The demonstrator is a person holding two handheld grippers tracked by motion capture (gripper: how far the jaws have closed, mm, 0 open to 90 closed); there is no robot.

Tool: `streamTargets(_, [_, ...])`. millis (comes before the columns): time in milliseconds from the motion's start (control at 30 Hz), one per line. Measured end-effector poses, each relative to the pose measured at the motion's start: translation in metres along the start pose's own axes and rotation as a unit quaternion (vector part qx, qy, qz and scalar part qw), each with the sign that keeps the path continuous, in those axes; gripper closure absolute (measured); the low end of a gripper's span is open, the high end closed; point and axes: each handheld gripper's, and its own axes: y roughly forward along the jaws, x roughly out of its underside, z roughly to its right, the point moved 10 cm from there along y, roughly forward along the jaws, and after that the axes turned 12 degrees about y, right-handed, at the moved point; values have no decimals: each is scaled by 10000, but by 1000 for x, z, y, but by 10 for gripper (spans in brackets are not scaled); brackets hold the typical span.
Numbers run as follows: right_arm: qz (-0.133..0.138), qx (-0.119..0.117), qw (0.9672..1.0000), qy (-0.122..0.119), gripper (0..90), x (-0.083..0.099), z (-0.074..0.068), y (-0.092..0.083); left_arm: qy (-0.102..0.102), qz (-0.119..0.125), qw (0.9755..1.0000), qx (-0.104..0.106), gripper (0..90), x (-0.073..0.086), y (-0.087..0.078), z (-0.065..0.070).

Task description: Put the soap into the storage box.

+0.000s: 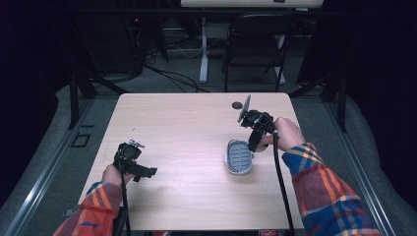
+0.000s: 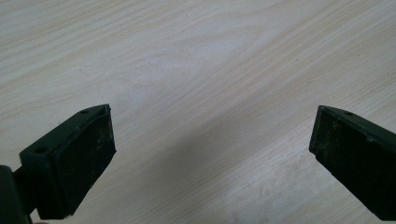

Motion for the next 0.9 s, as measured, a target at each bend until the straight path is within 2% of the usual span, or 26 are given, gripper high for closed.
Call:
streamTargets(333, [-35, -17, 9998, -178, 246, -10, -9, 2, 0, 0, 10000, 6, 1, 0, 0, 0])
streamTargets(900, [-37, -142, 9995, -273, 246, -21, -23, 10, 13, -13, 10000, 10, 1, 0, 1, 0])
